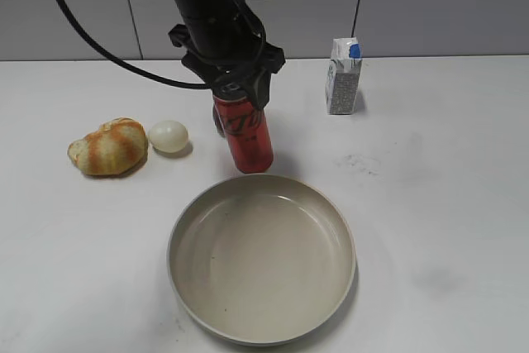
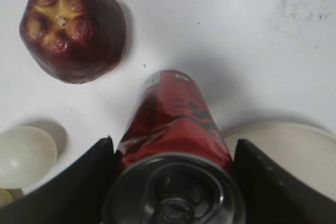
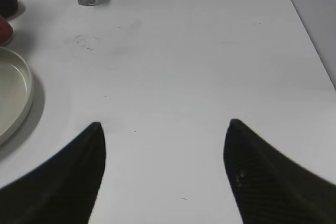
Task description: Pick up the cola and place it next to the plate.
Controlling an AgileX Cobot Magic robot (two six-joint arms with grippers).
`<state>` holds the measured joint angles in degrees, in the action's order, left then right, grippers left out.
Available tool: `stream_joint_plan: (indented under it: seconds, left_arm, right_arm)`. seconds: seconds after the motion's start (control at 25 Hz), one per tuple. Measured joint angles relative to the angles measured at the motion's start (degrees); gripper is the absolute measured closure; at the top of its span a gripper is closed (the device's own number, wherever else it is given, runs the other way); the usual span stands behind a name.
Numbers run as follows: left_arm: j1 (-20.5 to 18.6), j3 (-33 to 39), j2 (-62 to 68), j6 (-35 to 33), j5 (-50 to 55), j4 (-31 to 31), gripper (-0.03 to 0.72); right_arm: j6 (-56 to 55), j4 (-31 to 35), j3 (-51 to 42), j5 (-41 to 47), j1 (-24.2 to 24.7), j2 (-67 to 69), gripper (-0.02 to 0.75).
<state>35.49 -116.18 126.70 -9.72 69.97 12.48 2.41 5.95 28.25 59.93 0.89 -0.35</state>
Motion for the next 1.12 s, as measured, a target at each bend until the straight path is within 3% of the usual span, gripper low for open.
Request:
stream_joint_plan:
  seconds: [0.24,0.48,0.64,0.76,0.92,1.12]
  left_arm:
    - [0.00,0.00,0.00,0.00,-0.05,1.15,0.057]
    - [-0.06,-3.23,-4.03,0.05,-0.20,1.22,0.046]
    - [-2.08,-4.39,-12.22,0.05,-0.25,0.57,0.046]
    - [-5.67,-2.73,-19.96,0.05,-0.37,-2.92,0.048]
    - [-13.93,6.33,-31.17,0.05,-0.37,-5.07,0.060]
    - [-26.42,28.71,-45.92,0.05,-0.39,-5.69,0.097]
  right_arm:
    - [0.00,0.00,0.00,0.00,0.00,0.00,0.204]
    - [0.00,0.00,0.00,0.00,0.00,0.00,0.204]
    - [0.00,0.00,0.00,0.00,0.00,0.00,0.204]
    - [0.00,0.00,0.00,0.00,0.00,0.00,0.204]
    - [0.00,0.00,0.00,0.00,0.00,0.00,0.204]
    - [0.00,0.00,0.00,0.00,0.00,0.00,0.204]
